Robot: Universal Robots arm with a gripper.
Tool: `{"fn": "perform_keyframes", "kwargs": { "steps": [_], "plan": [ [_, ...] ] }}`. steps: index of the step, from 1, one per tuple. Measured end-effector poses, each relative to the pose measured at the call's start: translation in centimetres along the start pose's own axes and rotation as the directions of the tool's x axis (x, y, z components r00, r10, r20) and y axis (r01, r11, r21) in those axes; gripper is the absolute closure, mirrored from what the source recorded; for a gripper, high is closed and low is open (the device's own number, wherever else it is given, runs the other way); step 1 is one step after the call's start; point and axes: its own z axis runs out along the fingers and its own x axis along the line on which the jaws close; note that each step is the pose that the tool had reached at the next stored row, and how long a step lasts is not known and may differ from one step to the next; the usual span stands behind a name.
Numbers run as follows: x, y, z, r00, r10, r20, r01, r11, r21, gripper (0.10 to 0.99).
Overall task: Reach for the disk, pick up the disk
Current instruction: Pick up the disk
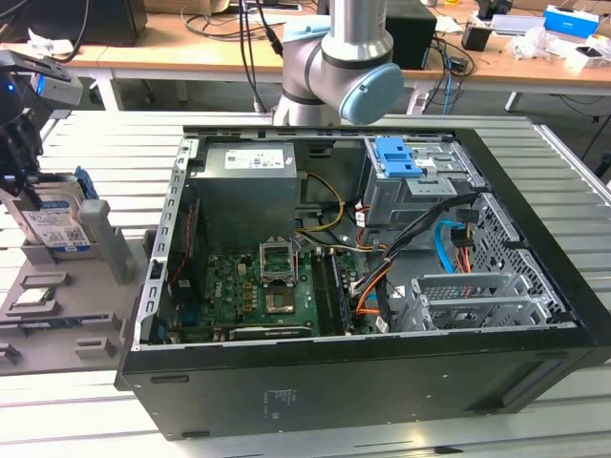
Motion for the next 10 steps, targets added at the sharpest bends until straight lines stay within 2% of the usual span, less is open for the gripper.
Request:
{"fn": "perform_keyframes", "kwargs": {
  "steps": [7, 10],
  "plan": [
    [0.0, -0.01, -0.02, 1.0, 0.0, 0.0002, 0.0, 1.0, 0.0, 0.722],
    [0.0, -0.01, -0.3, 1.0, 0.0, 0.0002, 0.0, 1.0, 0.0, 0.722]
  ]
}}
